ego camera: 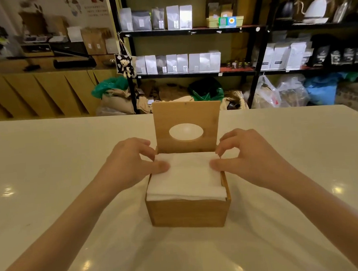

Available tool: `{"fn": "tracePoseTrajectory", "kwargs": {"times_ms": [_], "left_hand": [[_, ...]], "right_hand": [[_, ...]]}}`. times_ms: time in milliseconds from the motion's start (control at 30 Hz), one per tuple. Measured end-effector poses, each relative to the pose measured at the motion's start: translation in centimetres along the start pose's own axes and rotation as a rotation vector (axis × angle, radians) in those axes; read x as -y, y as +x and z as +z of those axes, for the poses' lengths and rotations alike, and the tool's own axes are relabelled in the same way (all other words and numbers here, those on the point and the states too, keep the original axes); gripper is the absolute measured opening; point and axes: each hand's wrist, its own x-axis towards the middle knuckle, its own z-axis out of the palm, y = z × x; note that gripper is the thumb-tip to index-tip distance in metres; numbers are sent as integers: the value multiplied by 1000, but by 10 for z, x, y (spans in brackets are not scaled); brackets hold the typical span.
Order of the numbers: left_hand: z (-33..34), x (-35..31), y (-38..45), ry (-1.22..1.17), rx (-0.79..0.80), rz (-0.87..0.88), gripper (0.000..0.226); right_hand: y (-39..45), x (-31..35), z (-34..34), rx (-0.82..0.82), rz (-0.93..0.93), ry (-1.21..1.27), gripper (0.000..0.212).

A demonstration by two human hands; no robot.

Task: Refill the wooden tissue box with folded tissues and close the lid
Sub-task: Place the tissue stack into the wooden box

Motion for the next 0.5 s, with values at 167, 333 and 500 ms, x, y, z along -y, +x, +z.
{"fn": "tracePoseTrajectory", "kwargs": {"times_ms": [167,333,500], "left_hand": [[0,-7,12,212,32,6,22],[12,-9,17,359,89,4,26],[17,-19,17,562,135,8,12]], "right_hand": [[5,9,11,6,53,-30,10],[11,17,23,61,98,-138,5],[19,24,22,111,134,-341,3]]}}
